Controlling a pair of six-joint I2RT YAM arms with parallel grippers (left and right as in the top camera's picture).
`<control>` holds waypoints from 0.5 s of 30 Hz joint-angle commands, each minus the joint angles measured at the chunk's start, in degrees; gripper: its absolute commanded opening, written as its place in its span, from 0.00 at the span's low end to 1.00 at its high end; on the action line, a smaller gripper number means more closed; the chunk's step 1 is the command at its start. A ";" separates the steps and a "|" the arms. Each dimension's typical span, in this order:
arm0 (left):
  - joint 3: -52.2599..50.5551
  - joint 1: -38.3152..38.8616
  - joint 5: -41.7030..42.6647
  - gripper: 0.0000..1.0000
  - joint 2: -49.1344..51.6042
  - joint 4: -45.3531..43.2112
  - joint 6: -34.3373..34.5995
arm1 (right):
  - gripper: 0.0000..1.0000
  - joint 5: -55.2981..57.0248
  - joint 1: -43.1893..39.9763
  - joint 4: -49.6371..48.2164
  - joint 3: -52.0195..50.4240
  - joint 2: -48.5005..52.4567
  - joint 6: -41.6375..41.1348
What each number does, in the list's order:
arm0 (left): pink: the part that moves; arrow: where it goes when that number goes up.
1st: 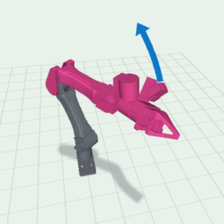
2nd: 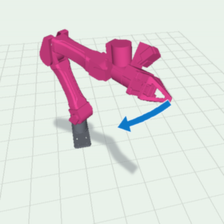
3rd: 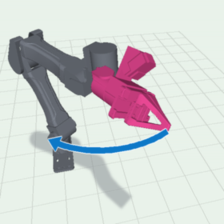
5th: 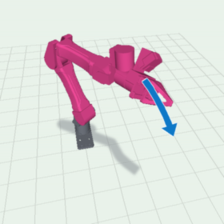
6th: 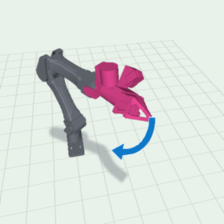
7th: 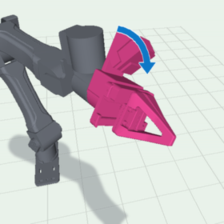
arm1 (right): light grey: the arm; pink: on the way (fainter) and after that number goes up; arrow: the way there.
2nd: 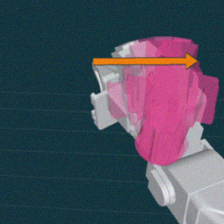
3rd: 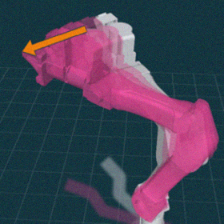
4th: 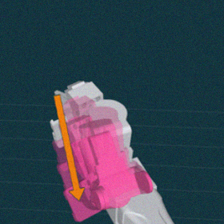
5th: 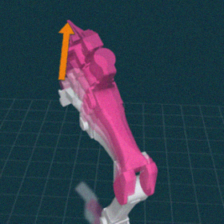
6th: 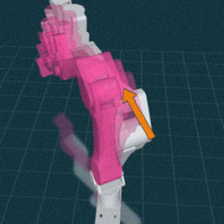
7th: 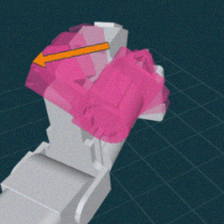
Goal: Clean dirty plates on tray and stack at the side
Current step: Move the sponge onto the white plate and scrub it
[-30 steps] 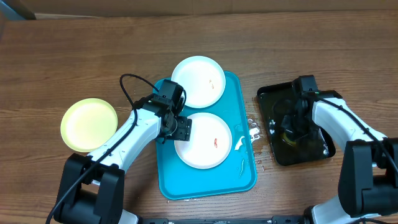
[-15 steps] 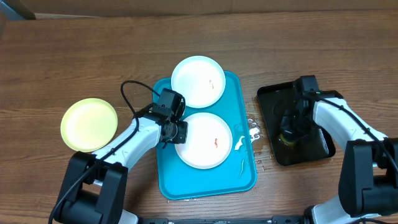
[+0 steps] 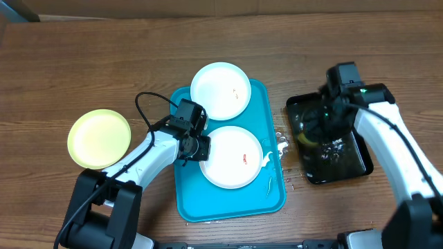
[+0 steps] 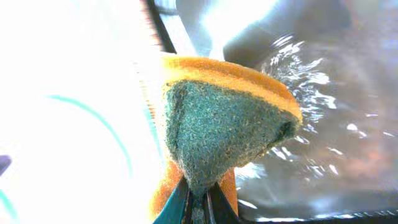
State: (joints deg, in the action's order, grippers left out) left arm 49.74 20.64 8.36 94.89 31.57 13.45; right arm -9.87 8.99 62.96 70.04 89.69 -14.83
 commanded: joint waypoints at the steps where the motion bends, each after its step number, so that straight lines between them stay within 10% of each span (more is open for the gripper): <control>1: -1.16 0.02 0.52 0.04 0.48 0.15 0.74 | 0.04 -6.29 6.40 -0.52 0.72 -1.40 -0.42; 15: -1.16 0.02 0.50 0.04 0.48 -0.55 0.94 | 0.04 1.75 31.98 -23.43 -5.99 8.07 -31.98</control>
State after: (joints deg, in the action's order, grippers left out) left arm 49.71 20.64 8.86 94.89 31.22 13.56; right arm -11.14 38.96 42.52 64.75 93.86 -38.54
